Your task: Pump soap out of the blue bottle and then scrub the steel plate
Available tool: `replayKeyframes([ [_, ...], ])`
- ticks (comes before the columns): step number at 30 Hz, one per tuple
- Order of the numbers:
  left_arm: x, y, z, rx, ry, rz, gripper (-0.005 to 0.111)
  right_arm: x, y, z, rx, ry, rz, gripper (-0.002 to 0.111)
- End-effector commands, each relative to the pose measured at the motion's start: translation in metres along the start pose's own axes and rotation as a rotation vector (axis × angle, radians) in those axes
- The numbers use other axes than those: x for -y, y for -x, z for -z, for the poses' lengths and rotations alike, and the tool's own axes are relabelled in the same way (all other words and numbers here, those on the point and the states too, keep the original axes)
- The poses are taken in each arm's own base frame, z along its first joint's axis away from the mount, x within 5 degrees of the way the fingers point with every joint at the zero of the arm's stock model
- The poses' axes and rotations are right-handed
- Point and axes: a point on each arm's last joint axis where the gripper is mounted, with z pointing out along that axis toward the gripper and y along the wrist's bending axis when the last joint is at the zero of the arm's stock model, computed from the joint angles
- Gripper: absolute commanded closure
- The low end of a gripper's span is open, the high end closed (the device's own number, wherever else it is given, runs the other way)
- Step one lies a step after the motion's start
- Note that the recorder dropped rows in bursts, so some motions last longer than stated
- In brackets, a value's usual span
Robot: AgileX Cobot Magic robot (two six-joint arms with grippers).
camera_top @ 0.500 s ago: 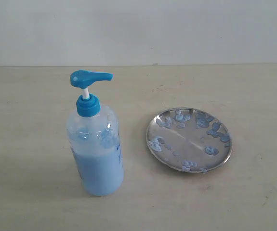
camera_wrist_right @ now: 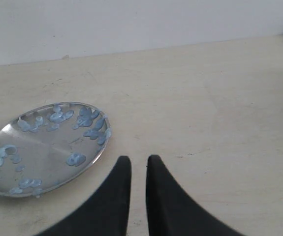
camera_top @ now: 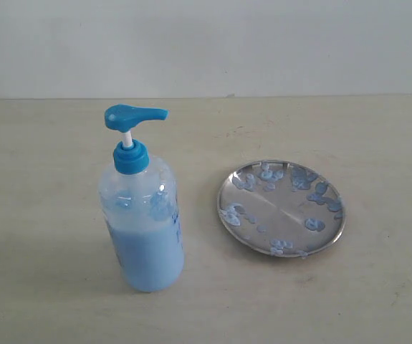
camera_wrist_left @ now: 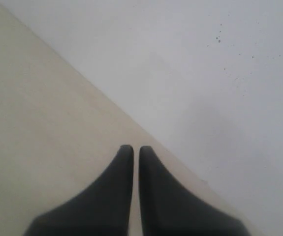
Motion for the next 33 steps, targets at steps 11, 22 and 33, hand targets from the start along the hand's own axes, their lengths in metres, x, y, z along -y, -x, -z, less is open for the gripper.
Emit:
replayKeyframes([
  [11, 0.027, 0.027, 0.005, 0.054, -0.099, -0.109, 0.102, 0.0, 0.002, 0.001, 0.016, -0.006, 0.006, 0.107],
  [22, 0.048, -0.039, -0.058, -0.649, -0.566, -0.528, 0.102, 0.0, 0.002, 0.001, 0.016, -0.006, 0.004, 0.107],
  [33, 0.043, 0.021, -0.119, -0.447, 0.042, -0.344, 0.102, 0.0, 0.002, 0.001, 0.016, -0.006, 0.004, 0.107],
])
